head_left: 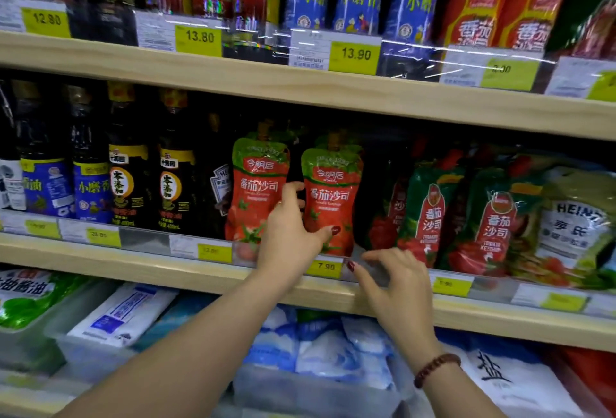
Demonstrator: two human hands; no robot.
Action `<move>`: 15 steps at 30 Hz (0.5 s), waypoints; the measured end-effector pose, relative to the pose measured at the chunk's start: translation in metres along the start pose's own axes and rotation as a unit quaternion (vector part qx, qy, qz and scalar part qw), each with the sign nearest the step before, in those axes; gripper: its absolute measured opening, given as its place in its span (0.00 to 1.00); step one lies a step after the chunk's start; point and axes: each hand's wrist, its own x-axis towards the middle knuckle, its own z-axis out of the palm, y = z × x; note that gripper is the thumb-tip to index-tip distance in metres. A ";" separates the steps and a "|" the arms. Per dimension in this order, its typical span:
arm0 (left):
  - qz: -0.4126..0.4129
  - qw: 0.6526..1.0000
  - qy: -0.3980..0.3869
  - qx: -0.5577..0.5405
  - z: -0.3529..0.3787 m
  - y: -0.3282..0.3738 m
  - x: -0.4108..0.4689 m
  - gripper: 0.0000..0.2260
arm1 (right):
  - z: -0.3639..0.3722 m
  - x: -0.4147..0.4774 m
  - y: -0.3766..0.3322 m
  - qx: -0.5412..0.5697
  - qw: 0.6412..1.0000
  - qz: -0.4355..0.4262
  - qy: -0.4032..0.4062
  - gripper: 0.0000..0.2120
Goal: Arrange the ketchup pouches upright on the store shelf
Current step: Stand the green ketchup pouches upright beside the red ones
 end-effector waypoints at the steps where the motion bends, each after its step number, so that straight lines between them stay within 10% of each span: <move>1: -0.001 1.000 0.009 0.012 0.003 0.000 0.000 0.34 | 0.002 0.001 0.001 0.004 1.000 0.007 0.006 0.06; 15: 0.032 0.998 0.051 0.033 0.011 -0.007 -0.004 0.33 | 0.008 -0.007 -0.001 0.015 0.999 0.002 0.045 0.04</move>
